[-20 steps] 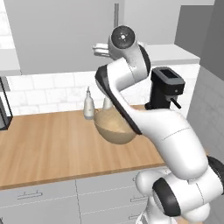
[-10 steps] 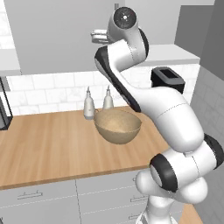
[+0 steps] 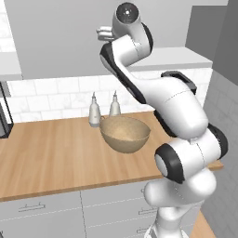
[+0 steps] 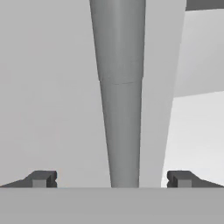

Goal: Open the cabinet, pick up the bread from the cabinet and place it in the basket. Then move the basket to the dining counter.

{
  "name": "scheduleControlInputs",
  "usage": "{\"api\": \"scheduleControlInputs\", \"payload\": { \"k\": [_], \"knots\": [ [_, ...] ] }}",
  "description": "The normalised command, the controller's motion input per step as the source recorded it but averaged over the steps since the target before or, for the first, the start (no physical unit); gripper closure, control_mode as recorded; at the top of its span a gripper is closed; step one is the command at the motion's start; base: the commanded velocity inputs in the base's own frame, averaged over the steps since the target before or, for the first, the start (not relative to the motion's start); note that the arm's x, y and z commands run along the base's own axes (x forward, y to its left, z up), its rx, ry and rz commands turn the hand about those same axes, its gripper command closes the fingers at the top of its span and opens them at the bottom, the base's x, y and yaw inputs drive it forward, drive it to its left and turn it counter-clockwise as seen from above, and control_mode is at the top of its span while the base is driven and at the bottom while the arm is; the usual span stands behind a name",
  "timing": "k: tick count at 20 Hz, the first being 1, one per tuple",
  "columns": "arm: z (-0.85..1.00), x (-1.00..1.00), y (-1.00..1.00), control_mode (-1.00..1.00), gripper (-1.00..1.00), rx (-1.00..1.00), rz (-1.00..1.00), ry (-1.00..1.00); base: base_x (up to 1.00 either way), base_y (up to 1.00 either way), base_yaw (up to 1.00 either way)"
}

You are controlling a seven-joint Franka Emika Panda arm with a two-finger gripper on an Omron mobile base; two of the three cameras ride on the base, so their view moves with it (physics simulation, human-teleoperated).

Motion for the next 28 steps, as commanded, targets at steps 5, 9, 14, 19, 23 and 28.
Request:
{"api": "scheduleControlInputs", "payload": {
  "k": [5, 9, 14, 19, 23, 28],
  "knots": [
    [0.00, 0.44, -0.01, -1.00, -1.00, 0.00, 0.00, 0.00, 0.00, 0.00, 0.00],
    [-0.04, 0.24, 0.00, -1.00, -1.00, 0.00, 0.00, -0.01, 0.00, 0.00, 0.00],
    [-0.23, 0.07, -0.35, -1.00, -1.00, -0.01, 0.00, -0.11, 0.00, 0.00, 0.00],
    [-0.08, 0.02, -0.29, -1.00, -1.00, 0.00, 0.00, -0.08, 0.00, 0.00, 0.00],
    [0.00, 0.01, 0.00, -1.00, -1.00, 0.00, 0.00, -0.04, 0.00, 0.00, 0.00],
    [0.00, 0.02, 0.00, -1.00, 1.00, 0.00, 0.00, 0.00, 0.00, 0.00, 0.00]
  ]
}}
